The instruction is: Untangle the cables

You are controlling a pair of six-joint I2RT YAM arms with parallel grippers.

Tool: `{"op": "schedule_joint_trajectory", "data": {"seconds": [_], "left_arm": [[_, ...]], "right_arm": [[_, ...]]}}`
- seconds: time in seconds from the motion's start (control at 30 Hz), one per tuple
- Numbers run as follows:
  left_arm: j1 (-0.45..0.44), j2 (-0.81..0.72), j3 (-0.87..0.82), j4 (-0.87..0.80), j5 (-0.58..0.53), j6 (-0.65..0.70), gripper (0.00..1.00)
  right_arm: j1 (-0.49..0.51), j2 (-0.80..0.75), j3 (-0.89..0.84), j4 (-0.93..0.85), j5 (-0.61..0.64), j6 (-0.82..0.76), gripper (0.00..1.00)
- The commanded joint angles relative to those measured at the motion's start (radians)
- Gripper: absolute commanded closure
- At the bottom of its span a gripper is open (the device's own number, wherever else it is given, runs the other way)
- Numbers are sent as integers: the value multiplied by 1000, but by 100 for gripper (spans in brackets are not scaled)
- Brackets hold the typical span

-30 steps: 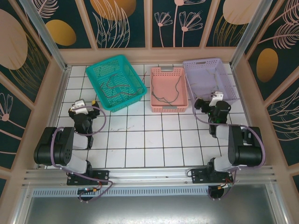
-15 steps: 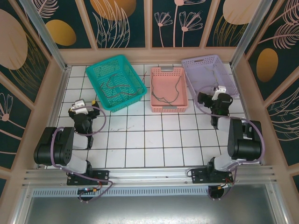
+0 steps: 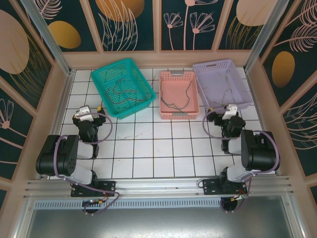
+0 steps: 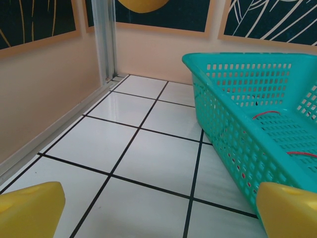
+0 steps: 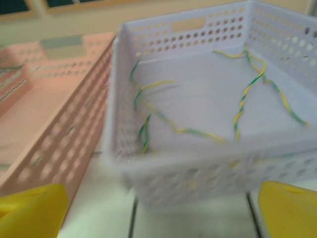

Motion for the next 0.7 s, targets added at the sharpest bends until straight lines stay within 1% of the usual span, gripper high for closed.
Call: {"op": "schedule_joint_trajectory", "data": {"seconds": [0.0,0.07,0.17,0.2,0.3,0.67], "left_arm": [[3,-1,16,40,-9,0,1],[3,-1,17,40,-10,0,1],[3,-1,16,39,-10,0,1],[4,-2,16,39,-11,0,1],[3,-2,17,38,-10,1,1],[3,-5,13,42,-11,1,1]], "right_arm": [[27,-1,-14,224,-9,-52,1],[17,-8,67,67,19,-30,1],[-6,7,165,-94,82,28,1],[-20,10,177,-111,94,50,1],[-11,10,182,-123,132,54,1],[-15,11,182,-124,124,57,1]]}}
